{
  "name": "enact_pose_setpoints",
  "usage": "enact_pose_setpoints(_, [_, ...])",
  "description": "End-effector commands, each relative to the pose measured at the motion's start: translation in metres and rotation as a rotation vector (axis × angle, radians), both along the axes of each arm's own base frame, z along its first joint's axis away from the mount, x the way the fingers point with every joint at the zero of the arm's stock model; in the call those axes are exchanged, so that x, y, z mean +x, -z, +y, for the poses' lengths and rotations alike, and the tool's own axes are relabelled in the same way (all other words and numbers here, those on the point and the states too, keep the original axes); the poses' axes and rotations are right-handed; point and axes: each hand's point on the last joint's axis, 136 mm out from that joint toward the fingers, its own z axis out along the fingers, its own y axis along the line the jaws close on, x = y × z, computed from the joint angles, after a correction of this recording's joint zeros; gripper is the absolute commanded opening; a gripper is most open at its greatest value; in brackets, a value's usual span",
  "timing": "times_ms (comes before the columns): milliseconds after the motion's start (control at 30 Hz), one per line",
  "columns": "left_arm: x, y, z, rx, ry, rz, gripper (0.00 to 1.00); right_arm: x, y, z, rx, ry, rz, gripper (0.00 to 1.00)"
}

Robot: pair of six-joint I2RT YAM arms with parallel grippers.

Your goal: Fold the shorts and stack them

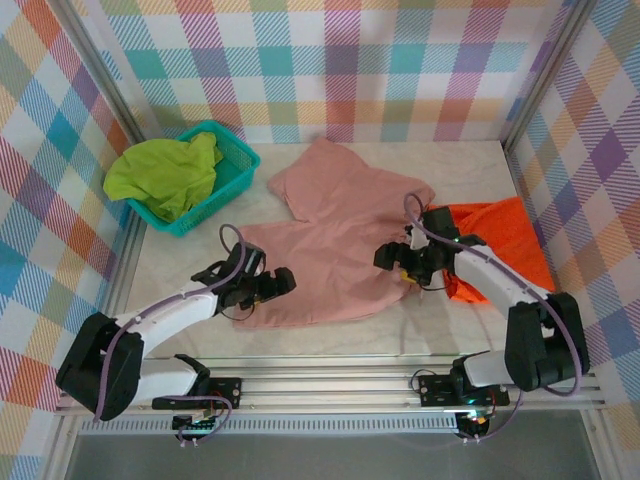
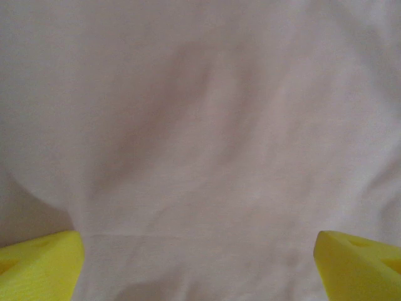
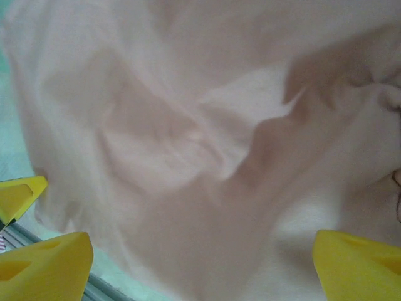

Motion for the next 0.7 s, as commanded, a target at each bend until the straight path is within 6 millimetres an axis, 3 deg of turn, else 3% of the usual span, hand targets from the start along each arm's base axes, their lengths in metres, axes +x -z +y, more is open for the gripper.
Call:
enact_pose_setpoints(0, [0.008,0.001,0.015,0.081,-0.043,-0.047,1.00,-0.006,0.019,-0.005,-0.030,0.013,0.050,0.91])
enact_pose_setpoints(200, [0.019,0.000,0.033,0.071,-0.080,-0.037,1.00,-0.004,0.032,-0.002,-0.027,0.012,0.090,0.90])
enact_pose_setpoints(300, [0.012,-0.020,0.044,0.072,-0.111,-0.061,1.00,-0.002,0.029,0.000,-0.016,0.008,0.088,0.90])
enact_pose_setpoints(433, [-0.016,-0.043,0.078,0.137,-0.235,-0.059,0.94,0.000,0.025,0.001,-0.010,0.008,0.073,0.90])
enact_pose_setpoints(667, [-0.069,-0.020,0.090,0.077,-0.359,0.104,0.80,0.005,0.021,0.005,0.016,0.017,0.060,0.90])
